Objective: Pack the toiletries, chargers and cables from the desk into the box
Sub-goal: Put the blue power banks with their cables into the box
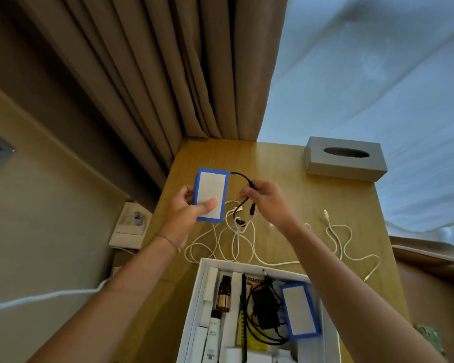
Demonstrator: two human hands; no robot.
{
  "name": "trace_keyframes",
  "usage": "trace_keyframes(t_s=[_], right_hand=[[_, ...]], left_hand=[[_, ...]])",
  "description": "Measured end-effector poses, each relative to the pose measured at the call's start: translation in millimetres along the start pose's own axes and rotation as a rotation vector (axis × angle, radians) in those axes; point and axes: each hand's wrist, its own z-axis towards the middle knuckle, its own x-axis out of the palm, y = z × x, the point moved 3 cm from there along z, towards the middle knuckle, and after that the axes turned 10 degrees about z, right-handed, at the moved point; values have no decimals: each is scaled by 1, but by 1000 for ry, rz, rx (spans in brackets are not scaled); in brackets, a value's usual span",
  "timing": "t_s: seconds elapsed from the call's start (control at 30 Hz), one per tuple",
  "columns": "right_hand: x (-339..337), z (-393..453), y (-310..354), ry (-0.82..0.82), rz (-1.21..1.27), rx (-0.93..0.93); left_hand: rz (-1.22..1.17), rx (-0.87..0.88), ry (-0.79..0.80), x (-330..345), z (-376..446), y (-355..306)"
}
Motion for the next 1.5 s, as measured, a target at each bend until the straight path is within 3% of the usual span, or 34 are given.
trace_keyframes(t_s=[0.07,0.13,0.33,0.47,0.67,0.83,0.97,1.1,1.2,1.33,1.43,1.5], right_hand=[[6,-2,14,-20,9,-51],[11,-5,29,-26,13,-101],[28,-18,70,32,-302,-270],[34,-22,70,66,-469,-275],[21,-18,25,78,-712,-67],[-13,-21,-5,-93,-679,110],[-17,-21,-5,18,-910,158],[17,-21,24,62,-506,2],[40,-28,32,131,-346,-28],[36,-48,46,177,65,-23],[29,-66,58,276,245,-13],[28,-76,60,325,237,32]], left_hand=[[-206,-77,76,2,-8,3],[-225,-46,113,-2,-12,2],[215,214,302,-19,-28,-24],[404,302,399,-24,-39,-33],[315,359,319,-39,-47,-34],[284,388,265,-63,-44,-43],[282,387,333,-72,-45,-50],[322,418,416,-68,-50,-57],[308,418,444,-66,-57,-58],[331,396,464,-63,-69,-52],[347,346,471,-57,-79,-40],[348,304,479,-51,-87,-30]])
